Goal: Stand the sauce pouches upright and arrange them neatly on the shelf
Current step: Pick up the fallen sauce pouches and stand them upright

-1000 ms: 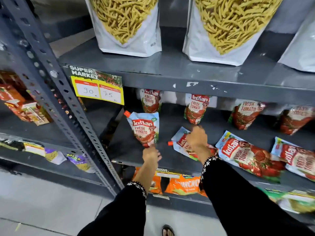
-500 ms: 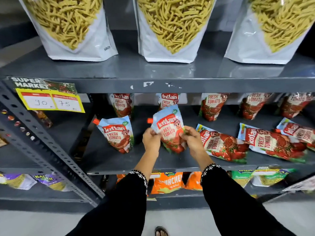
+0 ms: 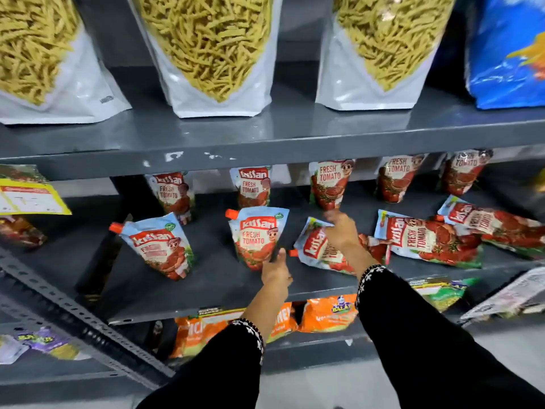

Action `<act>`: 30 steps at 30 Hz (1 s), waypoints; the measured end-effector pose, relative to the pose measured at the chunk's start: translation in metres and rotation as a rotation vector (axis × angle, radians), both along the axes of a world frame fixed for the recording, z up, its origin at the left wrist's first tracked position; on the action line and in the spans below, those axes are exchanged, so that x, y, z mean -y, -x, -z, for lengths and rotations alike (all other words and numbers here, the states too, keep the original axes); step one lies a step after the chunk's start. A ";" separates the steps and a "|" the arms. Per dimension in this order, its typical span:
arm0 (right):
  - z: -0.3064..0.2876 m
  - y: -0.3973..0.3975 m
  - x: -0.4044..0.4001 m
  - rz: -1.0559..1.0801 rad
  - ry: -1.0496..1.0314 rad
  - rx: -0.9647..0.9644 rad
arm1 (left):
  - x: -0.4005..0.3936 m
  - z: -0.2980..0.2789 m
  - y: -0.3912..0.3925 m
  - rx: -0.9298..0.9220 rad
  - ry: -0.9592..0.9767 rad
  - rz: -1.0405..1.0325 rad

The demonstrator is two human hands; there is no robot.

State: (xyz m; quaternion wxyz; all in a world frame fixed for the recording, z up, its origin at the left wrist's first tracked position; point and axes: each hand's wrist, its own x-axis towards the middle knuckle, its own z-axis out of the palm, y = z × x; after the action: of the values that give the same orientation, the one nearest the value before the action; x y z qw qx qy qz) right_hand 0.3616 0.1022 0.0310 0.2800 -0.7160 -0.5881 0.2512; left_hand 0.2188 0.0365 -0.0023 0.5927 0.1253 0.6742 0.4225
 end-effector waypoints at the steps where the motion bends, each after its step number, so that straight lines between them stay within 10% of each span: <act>1: 0.002 -0.017 -0.006 -0.018 0.086 0.062 | -0.004 -0.001 -0.013 0.036 0.020 0.022; 8: 0.014 -0.086 -0.036 -0.311 0.425 0.327 | -0.030 0.014 -0.075 0.010 0.012 -0.028; 14: 0.021 -0.117 -0.045 -0.189 0.445 -0.244 | -0.039 -0.003 -0.102 -0.547 0.029 -0.140; 20: 0.017 -0.127 -0.026 -0.125 0.169 -0.883 | -0.046 -0.050 -0.106 -0.869 -0.518 -0.175; 30: 0.025 -0.142 -0.003 -0.053 0.107 -0.704 | -0.033 -0.033 -0.122 -0.543 -0.310 -0.277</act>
State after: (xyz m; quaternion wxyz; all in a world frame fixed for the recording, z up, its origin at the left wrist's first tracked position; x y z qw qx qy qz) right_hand 0.5037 0.1055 0.0056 0.4209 -0.5837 -0.4601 0.5200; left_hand 0.3409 0.0693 0.0303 0.3026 0.2292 0.7456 0.5477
